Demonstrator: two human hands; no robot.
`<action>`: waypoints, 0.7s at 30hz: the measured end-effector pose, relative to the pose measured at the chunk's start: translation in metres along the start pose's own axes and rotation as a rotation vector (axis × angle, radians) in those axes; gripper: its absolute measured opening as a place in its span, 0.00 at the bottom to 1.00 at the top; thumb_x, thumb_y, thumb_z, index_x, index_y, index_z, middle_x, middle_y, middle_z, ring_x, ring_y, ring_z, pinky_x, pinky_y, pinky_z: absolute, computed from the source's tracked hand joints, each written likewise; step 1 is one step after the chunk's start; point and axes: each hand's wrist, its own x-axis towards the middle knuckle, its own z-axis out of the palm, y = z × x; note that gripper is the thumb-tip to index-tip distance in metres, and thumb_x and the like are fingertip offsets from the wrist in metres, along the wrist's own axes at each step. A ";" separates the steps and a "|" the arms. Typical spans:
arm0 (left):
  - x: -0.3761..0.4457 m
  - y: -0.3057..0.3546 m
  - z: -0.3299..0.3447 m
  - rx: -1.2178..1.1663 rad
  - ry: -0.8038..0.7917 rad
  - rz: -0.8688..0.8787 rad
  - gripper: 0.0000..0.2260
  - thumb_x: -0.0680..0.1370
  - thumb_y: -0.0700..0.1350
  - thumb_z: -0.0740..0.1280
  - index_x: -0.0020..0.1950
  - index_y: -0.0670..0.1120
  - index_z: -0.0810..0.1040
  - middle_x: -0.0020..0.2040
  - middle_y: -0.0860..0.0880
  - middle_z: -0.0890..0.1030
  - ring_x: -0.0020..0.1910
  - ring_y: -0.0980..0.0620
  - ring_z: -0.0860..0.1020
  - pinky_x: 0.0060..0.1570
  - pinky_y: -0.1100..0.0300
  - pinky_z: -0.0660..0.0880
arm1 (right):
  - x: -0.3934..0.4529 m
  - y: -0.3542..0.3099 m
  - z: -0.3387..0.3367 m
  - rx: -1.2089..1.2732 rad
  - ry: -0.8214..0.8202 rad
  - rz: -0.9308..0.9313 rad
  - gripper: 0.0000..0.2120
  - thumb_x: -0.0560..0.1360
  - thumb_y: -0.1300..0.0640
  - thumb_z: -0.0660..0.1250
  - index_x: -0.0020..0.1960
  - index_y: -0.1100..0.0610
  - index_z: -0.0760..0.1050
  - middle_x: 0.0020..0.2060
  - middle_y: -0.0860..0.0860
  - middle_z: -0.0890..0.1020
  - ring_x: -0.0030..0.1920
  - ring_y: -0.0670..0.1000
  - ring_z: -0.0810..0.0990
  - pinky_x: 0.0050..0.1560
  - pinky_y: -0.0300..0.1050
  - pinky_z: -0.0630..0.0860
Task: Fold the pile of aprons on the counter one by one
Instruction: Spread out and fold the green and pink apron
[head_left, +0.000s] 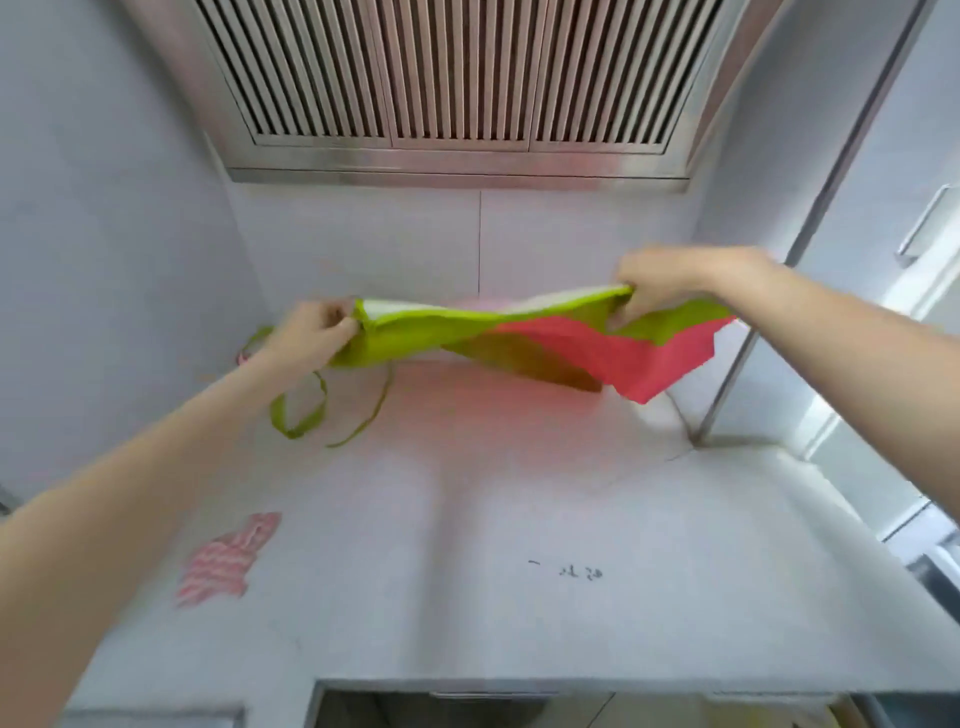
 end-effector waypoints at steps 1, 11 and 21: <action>-0.012 -0.020 0.014 0.087 -0.091 -0.059 0.09 0.79 0.45 0.61 0.44 0.41 0.75 0.39 0.40 0.75 0.40 0.48 0.72 0.35 0.57 0.64 | 0.001 -0.007 0.026 -0.022 -0.129 0.007 0.20 0.72 0.47 0.71 0.48 0.65 0.78 0.34 0.54 0.77 0.38 0.53 0.75 0.38 0.43 0.69; -0.076 -0.106 0.115 0.222 -0.905 -0.423 0.06 0.80 0.39 0.58 0.44 0.43 0.70 0.35 0.48 0.69 0.30 0.55 0.70 0.27 0.68 0.68 | 0.001 -0.039 0.211 0.033 -0.675 0.016 0.28 0.71 0.49 0.72 0.65 0.63 0.70 0.61 0.57 0.76 0.55 0.54 0.76 0.48 0.42 0.71; -0.076 -0.117 0.167 0.644 -0.674 -0.366 0.21 0.78 0.45 0.60 0.70 0.44 0.62 0.67 0.44 0.69 0.65 0.43 0.69 0.61 0.54 0.66 | 0.059 -0.047 0.277 -0.007 -0.441 0.086 0.18 0.76 0.66 0.57 0.65 0.59 0.68 0.62 0.57 0.73 0.64 0.58 0.72 0.60 0.51 0.68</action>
